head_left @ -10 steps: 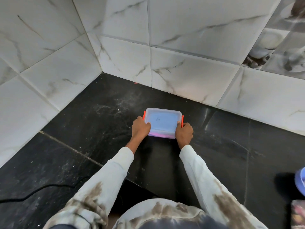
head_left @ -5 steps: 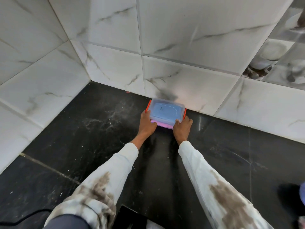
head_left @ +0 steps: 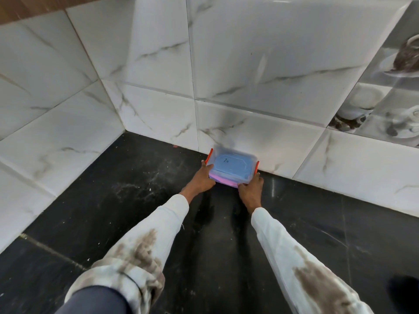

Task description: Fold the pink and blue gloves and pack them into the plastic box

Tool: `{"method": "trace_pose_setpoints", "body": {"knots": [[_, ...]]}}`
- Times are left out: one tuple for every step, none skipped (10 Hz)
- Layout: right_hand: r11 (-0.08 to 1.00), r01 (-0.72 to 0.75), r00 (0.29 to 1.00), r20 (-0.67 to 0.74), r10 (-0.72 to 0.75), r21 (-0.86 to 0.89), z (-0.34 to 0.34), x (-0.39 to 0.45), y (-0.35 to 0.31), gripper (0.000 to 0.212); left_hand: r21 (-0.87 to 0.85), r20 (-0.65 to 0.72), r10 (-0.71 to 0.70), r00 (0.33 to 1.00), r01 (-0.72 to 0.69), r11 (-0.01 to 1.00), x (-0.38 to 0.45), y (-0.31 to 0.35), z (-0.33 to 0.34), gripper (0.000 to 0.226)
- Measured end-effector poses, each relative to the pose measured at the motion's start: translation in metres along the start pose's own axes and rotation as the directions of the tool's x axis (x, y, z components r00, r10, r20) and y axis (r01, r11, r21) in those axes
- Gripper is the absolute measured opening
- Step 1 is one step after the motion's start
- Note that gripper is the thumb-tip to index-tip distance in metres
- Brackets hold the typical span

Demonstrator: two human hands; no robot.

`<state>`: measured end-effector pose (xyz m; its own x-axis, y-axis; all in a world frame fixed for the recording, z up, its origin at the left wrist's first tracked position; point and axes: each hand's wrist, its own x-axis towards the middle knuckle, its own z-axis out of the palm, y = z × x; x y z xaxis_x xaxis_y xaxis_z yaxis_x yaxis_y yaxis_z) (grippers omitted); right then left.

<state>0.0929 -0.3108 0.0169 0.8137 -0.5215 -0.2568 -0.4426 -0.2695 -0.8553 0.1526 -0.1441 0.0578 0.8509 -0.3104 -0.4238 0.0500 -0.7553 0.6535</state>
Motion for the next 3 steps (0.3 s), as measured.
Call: {"method": "trace_pose_setpoints", "body": {"knots": [[0.997, 0.061, 0.998, 0.028, -0.059, -0.048, -0.008, -0.004, 0.000, 0.056, 0.011, 0.007, 0.015, 1.000, -0.015, 1.000, -0.005, 0.002, -0.002, 0.078], [0.972, 0.140, 0.990, 0.005, -0.142, -0.191, -0.014, -0.009, -0.004, 0.055, 0.083, -0.025, 0.137, 0.990, -0.135, 0.987, -0.017, 0.004, 0.000, 0.062], [0.943, 0.190, 0.966, -0.121, -0.230, -0.272, -0.017, -0.011, -0.026, 0.061, 0.114, -0.184, 0.189, 0.965, -0.170, 0.979, -0.020, 0.014, -0.007, 0.060]]}}
